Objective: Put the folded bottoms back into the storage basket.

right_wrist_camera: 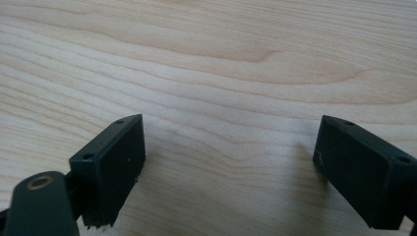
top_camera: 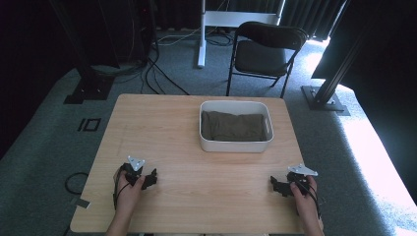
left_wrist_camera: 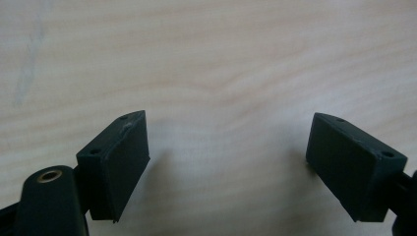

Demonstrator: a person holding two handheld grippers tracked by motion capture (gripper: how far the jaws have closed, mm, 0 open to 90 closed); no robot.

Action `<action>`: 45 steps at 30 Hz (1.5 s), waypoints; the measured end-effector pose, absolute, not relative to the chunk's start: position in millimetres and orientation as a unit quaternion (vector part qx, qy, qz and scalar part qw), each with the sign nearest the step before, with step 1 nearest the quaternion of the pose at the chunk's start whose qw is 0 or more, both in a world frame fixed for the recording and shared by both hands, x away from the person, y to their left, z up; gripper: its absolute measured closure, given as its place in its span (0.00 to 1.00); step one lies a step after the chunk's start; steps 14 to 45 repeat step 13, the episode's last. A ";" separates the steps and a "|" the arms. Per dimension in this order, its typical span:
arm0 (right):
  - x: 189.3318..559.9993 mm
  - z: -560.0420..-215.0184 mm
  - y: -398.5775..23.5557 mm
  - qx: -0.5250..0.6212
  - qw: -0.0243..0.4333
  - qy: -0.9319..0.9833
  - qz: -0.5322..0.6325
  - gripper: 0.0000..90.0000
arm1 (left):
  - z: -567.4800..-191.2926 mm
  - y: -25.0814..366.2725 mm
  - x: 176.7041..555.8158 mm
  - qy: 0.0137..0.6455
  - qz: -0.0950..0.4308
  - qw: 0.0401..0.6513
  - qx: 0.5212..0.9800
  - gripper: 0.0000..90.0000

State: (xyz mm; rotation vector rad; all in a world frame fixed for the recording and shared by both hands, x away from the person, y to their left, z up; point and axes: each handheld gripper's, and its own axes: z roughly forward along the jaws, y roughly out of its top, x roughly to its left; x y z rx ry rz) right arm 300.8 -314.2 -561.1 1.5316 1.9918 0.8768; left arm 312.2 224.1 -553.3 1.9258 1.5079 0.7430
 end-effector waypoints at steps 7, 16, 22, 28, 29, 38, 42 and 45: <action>301.1 -561.1 -313.7 0.562 0.238 0.725 0.320 0.13 | -553.8 224.8 312.6 0.590 0.268 0.288 0.706 0.17; 301.6 -561.1 -313.4 0.563 0.238 0.724 0.320 0.13 | -554.5 224.7 313.8 0.611 0.261 0.285 0.691 0.11; 301.6 -561.1 -313.4 0.563 0.238 0.724 0.320 0.13 | -554.5 224.7 313.8 0.611 0.261 0.285 0.691 0.11; 301.6 -561.1 -313.4 0.563 0.238 0.724 0.320 0.13 | -554.5 224.7 313.8 0.611 0.261 0.285 0.691 0.11; 301.6 -561.1 -313.4 0.563 0.238 0.724 0.320 0.13 | -554.5 224.7 313.8 0.611 0.261 0.285 0.691 0.11; 301.6 -561.1 -313.4 0.563 0.238 0.724 0.320 0.13 | -554.5 224.7 313.8 0.611 0.261 0.285 0.691 0.11; 301.6 -561.1 -313.4 0.563 0.238 0.724 0.320 0.13 | -554.5 224.7 313.8 0.611 0.261 0.285 0.691 0.11; 301.6 -561.1 -313.4 0.563 0.238 0.724 0.320 0.13 | -554.5 224.7 313.8 0.611 0.261 0.285 0.691 0.11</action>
